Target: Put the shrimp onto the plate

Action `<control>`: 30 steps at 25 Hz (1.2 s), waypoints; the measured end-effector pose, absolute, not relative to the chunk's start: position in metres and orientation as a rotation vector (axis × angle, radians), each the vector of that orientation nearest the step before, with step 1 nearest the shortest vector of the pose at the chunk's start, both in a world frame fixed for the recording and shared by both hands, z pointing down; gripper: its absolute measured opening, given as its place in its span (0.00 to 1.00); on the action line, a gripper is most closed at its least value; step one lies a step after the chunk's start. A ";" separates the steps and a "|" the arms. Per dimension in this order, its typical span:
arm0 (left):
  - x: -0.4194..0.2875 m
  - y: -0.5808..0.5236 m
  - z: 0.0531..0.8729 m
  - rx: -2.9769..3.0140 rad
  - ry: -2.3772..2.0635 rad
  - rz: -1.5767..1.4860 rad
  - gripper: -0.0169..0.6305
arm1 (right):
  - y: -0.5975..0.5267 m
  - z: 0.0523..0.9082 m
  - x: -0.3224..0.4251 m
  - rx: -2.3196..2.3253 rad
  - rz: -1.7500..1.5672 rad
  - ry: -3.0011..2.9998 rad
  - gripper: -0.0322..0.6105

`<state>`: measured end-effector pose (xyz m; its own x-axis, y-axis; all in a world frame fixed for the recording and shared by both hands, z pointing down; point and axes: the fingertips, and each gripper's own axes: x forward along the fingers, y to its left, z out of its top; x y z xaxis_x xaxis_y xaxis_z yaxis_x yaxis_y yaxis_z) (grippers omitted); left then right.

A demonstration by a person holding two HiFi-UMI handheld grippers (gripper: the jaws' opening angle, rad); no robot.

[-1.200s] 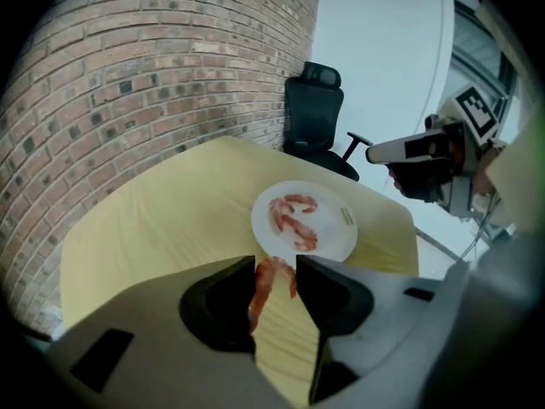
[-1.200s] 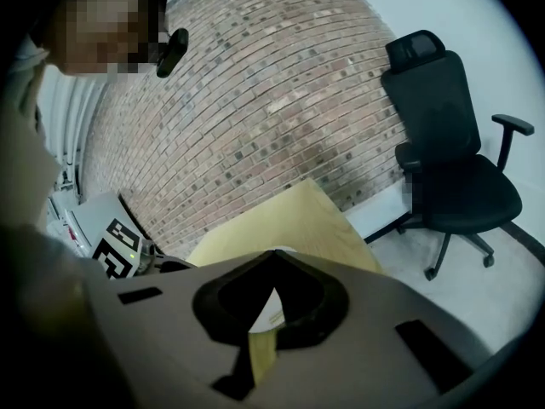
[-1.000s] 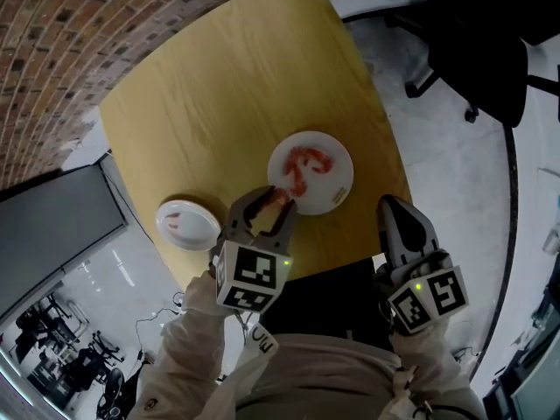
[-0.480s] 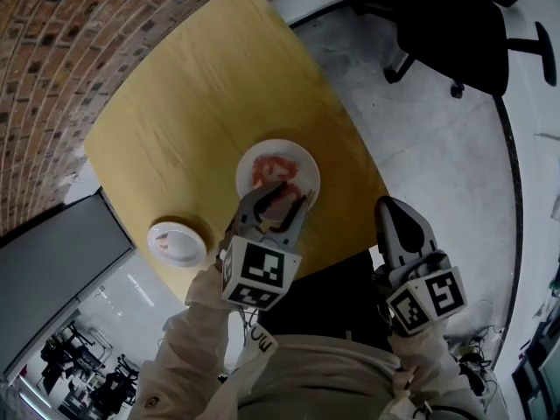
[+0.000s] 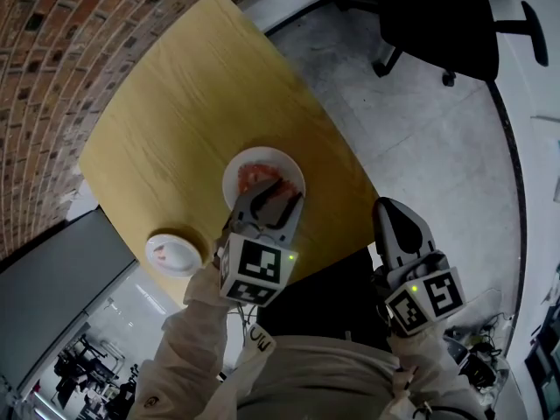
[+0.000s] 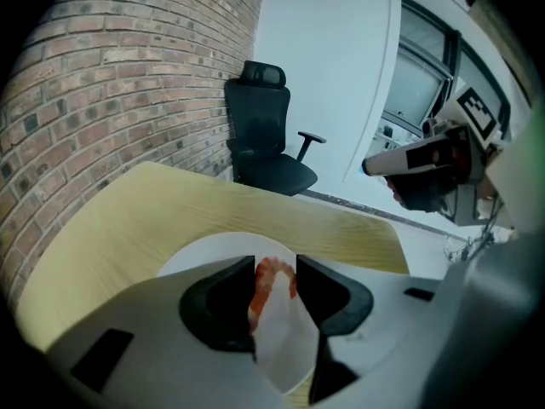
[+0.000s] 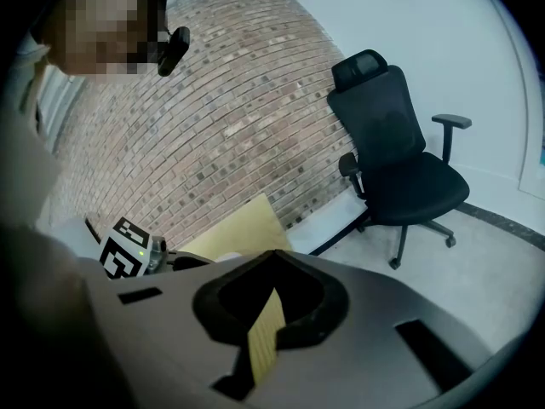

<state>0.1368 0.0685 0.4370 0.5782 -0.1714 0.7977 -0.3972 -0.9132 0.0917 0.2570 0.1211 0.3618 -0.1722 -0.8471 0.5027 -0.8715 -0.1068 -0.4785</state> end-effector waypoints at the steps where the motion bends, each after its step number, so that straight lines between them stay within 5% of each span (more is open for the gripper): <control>1: 0.138 0.069 0.437 2.552 -0.466 1.243 0.26 | 0.122 0.362 0.259 2.003 1.166 -2.071 0.09; 30: 0.143 0.070 0.432 2.569 -0.482 1.188 0.27 | 0.115 0.367 0.262 1.987 1.177 -2.082 0.09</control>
<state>0.1425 0.0702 0.4317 0.6084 -0.1845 0.7719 -0.4056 -0.9083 0.1026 0.2624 0.1148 0.3666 -0.1831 -0.8432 0.5055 -0.8678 -0.1030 -0.4861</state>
